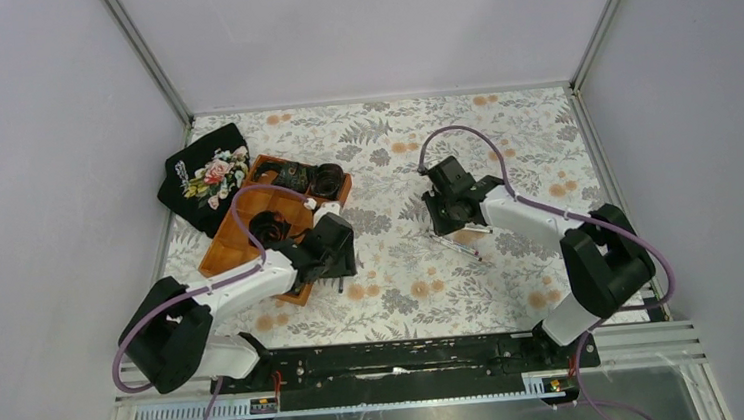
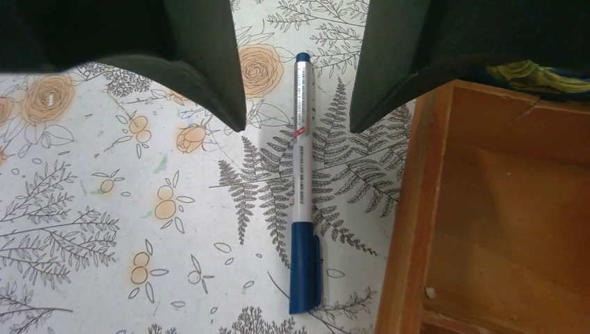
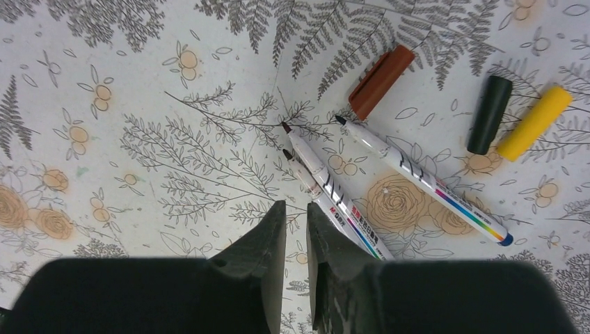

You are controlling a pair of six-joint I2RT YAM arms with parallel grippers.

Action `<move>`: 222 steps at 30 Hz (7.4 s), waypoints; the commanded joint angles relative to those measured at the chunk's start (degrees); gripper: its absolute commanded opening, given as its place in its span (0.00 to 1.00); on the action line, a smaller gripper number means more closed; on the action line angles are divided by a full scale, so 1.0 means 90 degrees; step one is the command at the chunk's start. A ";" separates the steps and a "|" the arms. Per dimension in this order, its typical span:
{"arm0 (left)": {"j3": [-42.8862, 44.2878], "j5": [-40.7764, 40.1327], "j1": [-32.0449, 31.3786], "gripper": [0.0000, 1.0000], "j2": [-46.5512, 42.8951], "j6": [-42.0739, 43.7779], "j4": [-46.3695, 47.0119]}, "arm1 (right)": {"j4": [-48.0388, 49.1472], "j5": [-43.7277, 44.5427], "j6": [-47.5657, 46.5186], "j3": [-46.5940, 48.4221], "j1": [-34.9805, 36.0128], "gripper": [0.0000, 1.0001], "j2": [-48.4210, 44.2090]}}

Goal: Insert the pens into the pen caps

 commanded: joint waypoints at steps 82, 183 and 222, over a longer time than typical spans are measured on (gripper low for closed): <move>-0.1107 0.1718 -0.0976 0.25 -0.2162 -0.2262 0.3418 | 0.3836 -0.2017 0.4364 -0.1402 0.1287 0.00 -0.2209; -0.0277 0.6894 0.2839 0.00 -0.3117 0.0101 0.4110 | 0.7025 -0.2852 0.4562 0.0678 0.0535 0.00 -0.0990; -0.0321 0.6830 0.2832 0.00 -0.3183 0.0062 0.4177 | 0.6656 -0.3068 0.4275 0.1427 0.0879 0.00 -0.0384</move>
